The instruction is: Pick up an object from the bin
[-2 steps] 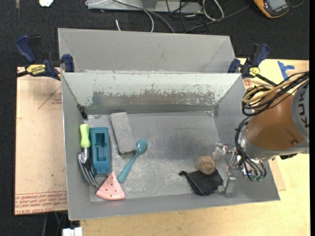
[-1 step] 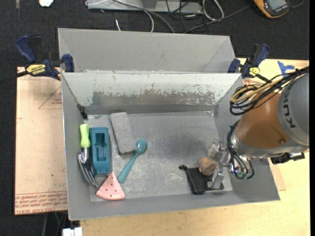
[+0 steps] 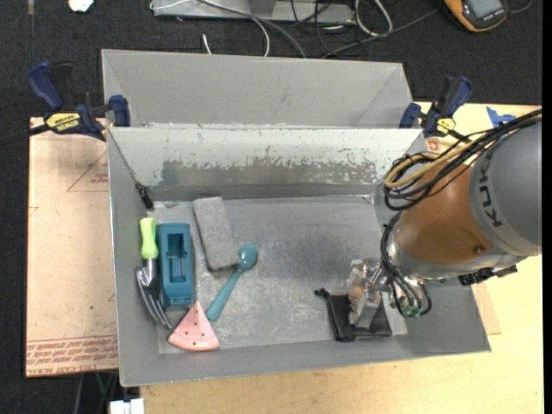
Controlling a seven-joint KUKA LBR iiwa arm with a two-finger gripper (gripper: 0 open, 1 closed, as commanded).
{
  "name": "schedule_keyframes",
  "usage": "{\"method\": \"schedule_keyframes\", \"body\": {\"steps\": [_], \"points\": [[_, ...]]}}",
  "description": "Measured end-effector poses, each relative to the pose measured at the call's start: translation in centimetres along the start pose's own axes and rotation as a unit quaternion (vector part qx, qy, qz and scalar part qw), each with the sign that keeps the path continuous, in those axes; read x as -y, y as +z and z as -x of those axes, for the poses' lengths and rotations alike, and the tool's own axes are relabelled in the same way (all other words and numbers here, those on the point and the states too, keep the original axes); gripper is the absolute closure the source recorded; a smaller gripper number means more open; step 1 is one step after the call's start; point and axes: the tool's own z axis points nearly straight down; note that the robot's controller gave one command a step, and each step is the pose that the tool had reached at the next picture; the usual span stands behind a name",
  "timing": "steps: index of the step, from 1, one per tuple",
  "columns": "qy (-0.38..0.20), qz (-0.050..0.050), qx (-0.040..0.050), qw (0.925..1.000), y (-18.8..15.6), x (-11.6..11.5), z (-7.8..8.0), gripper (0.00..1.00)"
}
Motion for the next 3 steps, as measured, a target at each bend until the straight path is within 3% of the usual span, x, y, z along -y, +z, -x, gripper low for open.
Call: {"method": "schedule_keyframes", "body": {"steps": [1, 2, 3], "points": [[0.0, 0.0, 0.0001, 1.0, 0.0, 0.0, 0.0, 1.0], [0.01, 0.0, -0.0031, 0.9999, -7.8, 0.1, -0.3, 1.0], [-0.062, 0.0, -0.0043, 0.998, -15.4, -1.1, 0.1, 1.0]]}}
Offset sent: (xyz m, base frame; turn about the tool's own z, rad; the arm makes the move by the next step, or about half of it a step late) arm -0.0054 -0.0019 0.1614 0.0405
